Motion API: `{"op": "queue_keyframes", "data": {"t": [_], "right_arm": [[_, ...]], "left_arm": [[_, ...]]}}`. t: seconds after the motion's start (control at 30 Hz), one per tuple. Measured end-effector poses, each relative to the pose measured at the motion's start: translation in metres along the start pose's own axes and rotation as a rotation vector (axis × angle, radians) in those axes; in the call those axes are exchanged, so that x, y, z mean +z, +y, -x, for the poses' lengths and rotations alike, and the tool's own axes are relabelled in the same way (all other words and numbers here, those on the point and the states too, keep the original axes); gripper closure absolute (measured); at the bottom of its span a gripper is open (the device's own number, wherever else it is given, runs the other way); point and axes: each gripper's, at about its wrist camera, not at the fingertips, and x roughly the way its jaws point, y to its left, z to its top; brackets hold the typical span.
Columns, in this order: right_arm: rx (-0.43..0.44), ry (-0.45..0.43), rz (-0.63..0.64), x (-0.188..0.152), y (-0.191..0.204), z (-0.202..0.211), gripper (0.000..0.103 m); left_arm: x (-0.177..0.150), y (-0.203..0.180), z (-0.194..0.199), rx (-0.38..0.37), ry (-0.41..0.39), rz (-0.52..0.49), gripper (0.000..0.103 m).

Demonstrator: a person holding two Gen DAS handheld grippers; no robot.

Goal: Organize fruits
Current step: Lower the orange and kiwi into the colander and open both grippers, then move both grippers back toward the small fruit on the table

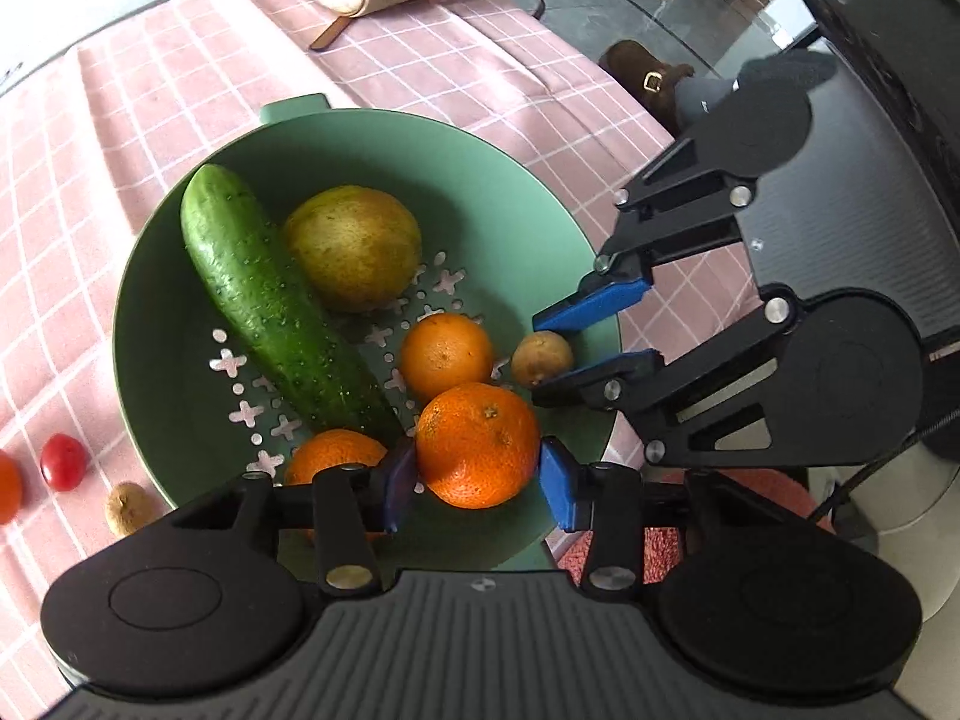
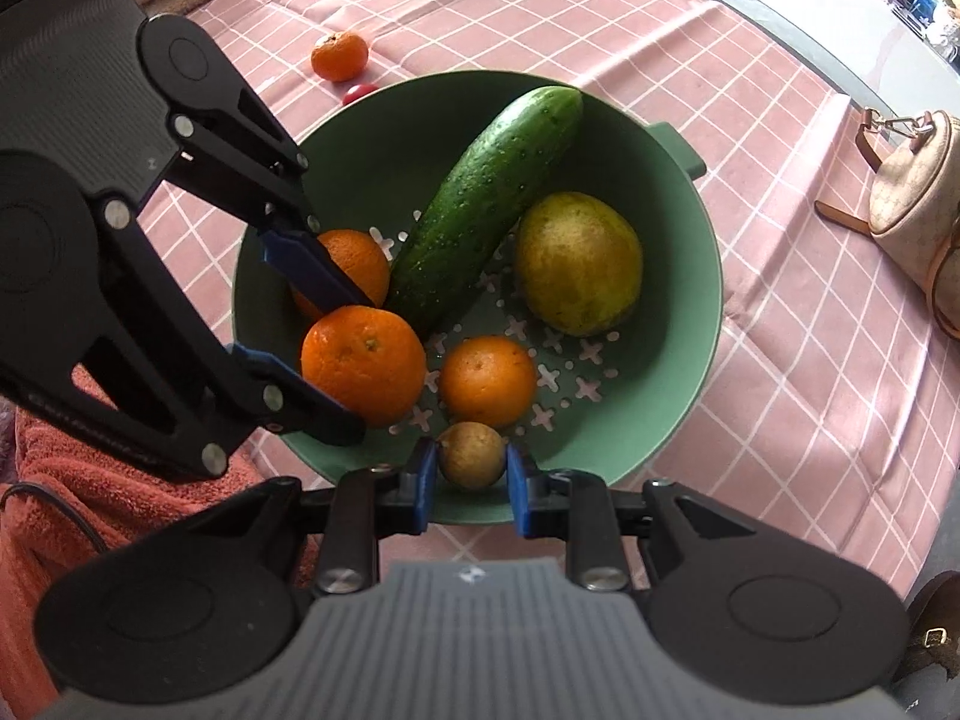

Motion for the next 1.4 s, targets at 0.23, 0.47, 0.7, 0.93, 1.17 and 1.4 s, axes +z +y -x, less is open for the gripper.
{"op": "queue_keyframes", "data": {"t": [0.23,0.47,0.7,0.93,1.17,1.4], "right_arm": [[0.007,0.023,-0.002,0.004,0.000,-0.008,0.081],[-0.018,0.004,-0.009,0.003,0.006,0.004,0.080],[-0.033,-0.033,-0.054,0.006,0.019,0.027,0.071],[-0.079,-0.165,-0.184,0.022,0.046,0.058,0.069],[-0.054,-0.380,-0.303,0.046,0.091,0.063,0.069],[-0.102,-0.531,-0.411,0.067,0.142,0.035,0.069]], "left_arm": [[0.002,0.010,0.005,-0.051,-0.015,0.067,0.036],[-0.002,0.011,0.025,-0.097,-0.103,0.110,0.033],[-0.011,0.007,0.056,-0.037,-0.154,0.088,0.033],[-0.039,0.025,0.107,0.074,-0.245,0.114,0.038],[-0.084,0.069,0.145,0.190,-0.338,0.217,0.040],[-0.127,0.098,0.138,0.218,-0.364,0.254,0.046]]}}
